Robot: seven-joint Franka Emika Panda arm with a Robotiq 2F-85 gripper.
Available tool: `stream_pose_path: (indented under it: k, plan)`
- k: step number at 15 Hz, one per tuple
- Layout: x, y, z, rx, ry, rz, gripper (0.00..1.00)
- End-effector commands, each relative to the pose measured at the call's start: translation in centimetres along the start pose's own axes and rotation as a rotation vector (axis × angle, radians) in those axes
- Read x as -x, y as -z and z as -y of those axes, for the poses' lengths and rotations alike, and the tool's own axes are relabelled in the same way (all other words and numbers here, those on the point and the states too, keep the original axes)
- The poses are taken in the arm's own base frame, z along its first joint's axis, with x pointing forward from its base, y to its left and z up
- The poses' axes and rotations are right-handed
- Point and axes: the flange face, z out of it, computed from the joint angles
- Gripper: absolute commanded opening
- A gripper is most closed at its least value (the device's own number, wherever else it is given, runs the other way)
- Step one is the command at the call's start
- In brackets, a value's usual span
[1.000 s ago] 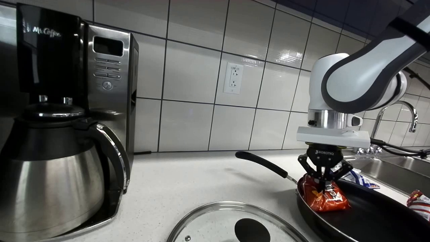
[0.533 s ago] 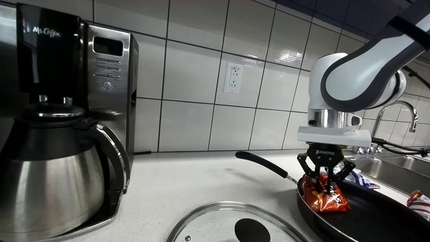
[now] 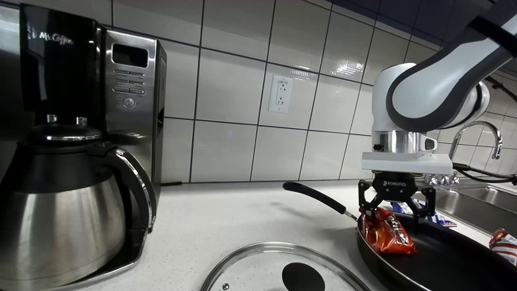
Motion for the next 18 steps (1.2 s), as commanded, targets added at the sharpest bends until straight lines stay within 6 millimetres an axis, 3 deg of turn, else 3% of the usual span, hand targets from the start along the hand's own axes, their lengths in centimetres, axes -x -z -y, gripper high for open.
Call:
stream_pose_path:
  k: [1,12,18]
  plan:
    - [-0.4,1.6,-0.7,0.005,0.009,0.024,1.0]
    - [-1.0,1.7,-2.0,0.026,-0.014,0.064,1.0]
    - [-1.3,4.0,-2.0,-0.026,-0.02,0.025,1.0]
